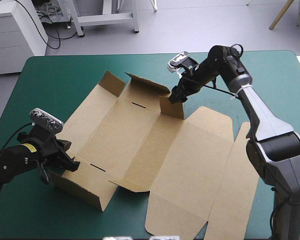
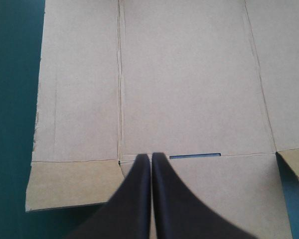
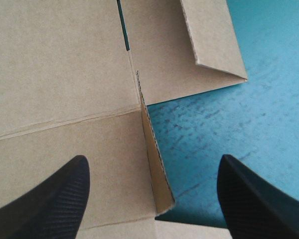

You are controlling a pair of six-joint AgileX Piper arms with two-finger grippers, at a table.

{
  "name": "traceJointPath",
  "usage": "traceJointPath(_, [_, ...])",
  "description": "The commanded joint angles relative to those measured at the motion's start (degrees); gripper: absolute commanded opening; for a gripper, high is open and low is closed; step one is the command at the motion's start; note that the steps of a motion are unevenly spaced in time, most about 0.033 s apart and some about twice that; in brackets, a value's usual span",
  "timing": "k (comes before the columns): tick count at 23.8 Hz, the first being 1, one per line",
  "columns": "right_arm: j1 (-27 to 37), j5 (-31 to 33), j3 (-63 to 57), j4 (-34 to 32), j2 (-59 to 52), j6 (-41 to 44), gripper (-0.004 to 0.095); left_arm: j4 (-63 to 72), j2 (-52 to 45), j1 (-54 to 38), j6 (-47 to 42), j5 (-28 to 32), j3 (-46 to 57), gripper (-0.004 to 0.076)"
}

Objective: Fold the box

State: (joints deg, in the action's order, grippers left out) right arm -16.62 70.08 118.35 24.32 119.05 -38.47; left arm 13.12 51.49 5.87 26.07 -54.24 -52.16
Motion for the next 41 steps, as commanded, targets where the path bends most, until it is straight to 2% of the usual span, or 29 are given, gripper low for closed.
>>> traceJointPath(1, [-0.87, -1.22, 2.64, 1.11, -0.88, -0.04, 0.0665, 1.56, -0.34, 0.14, -0.49, 2.63, -1.68, -0.001])
traceJointPath(10, [-2.44, -1.22, 2.68, 0.03, 2.91, 0.51, 0.0639, 1.56, -0.34, 0.14, -0.49, 2.74, -1.68, -0.001])
traceJointPath(15, [-2.44, -1.22, 2.68, -0.99, 3.5, 0.66, 0.0286, 1.56, -0.34, 0.14, -0.49, 2.83, -1.68, -0.001])
traceJointPath(16, [-2.44, -1.22, 2.68, -0.99, 4.08, 0.66, 0.0091, 1.56, -0.34, 0.14, -0.49, 3.37, -1.68, -0.001])
traceJointPath(17, [-2.44, -1.22, 2.68, -1.1, 4.49, 0.66, -0.0017, 1.56, -0.34, 0.14, -0.49, 3.82, -1.68, -0.001])
traceJointPath(20, [-2.44, -1.22, 2.78, -1.17, 4.95, -2.45, -0.0019, 1.56, -0.34, 0.14, -0.49, 4.27, -1.68, -0.001])
traceJointPath(29, [-2.54, -2.76, 2.92, -1.05, 4.97, -28.0, -0.002, 1.66, -0.34, 0.14, -0.49, 5.36, -1.68, -0.001])
traceJointPath(33, [-2.84, -2.09, 2.92, 2.42, 4.97, -36.42, -0.002, 1.95, -0.34, 0.14, -0.49, 6.62, -1.68, -0.001])
traceJointPath(41, [-8.01, -1.31, 2.92, 1.88, 4.97, -44.73, -0.002, 2.19, -0.34, 0.14, -0.49, 7.68, -1.68, -0.001])
